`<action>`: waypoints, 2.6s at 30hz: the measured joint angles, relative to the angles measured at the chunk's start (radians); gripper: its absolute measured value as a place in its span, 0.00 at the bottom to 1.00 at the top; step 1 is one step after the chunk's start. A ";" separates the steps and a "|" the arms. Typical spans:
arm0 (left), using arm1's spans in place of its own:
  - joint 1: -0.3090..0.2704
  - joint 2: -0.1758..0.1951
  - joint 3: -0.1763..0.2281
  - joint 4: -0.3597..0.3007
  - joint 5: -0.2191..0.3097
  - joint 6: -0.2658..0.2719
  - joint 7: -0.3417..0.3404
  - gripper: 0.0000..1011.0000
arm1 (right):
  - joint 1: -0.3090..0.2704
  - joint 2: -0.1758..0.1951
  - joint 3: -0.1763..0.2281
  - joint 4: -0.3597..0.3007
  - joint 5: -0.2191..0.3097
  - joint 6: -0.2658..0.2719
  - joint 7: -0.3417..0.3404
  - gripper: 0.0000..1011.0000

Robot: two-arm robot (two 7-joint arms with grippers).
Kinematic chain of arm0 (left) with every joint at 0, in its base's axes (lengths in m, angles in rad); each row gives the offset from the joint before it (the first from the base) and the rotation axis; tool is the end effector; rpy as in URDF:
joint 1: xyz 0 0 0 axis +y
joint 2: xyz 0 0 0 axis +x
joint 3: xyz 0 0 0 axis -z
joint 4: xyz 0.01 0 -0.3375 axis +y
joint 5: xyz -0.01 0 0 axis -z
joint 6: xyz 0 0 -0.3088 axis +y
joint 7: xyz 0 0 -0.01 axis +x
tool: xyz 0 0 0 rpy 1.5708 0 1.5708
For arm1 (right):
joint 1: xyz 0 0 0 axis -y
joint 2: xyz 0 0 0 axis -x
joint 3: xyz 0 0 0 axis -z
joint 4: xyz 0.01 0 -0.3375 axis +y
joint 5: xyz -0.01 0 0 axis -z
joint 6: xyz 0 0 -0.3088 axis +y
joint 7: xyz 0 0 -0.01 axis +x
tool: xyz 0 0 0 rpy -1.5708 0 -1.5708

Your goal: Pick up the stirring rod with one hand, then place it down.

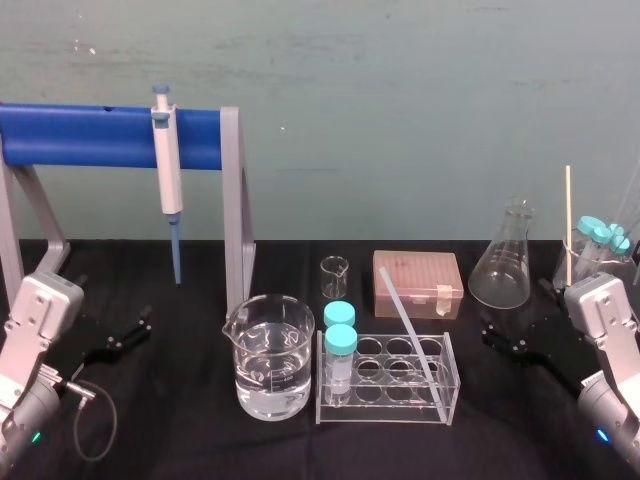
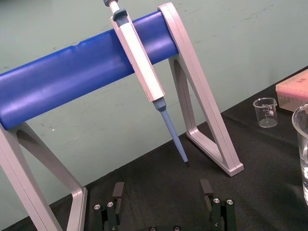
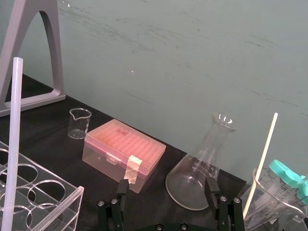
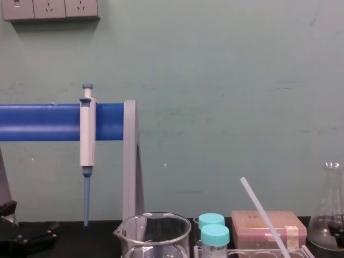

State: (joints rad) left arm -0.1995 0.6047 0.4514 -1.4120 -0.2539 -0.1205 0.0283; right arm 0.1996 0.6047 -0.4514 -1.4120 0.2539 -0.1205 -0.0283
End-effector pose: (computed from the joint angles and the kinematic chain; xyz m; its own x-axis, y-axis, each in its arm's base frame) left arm 0.3658 0.1097 -0.3406 0.2923 0.8803 0.3737 -0.9553 0.2873 0.0703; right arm 0.3659 -0.1097 -0.3405 0.2922 -0.8803 0.3738 0.9553 0.2873 -0.0702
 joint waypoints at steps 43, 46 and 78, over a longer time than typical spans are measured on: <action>0.000 0.000 0.000 0.000 0.000 0.000 0.000 0.99 | 0.000 0.000 0.000 0.000 0.000 0.000 0.000 0.99; 0.000 0.000 0.000 0.000 0.000 0.000 0.000 0.99 | 0.000 0.000 0.000 0.000 0.000 0.000 0.000 0.99; 0.000 0.000 0.000 0.000 0.000 0.000 0.000 0.99 | -0.020 0.002 0.007 -0.028 -0.106 -0.144 -0.008 0.99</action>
State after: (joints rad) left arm -0.1995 0.6047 0.4514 -1.4120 -0.2539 -0.1205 0.0283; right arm 0.1793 0.6066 -0.4443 -1.4397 0.1481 -0.2649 -0.0367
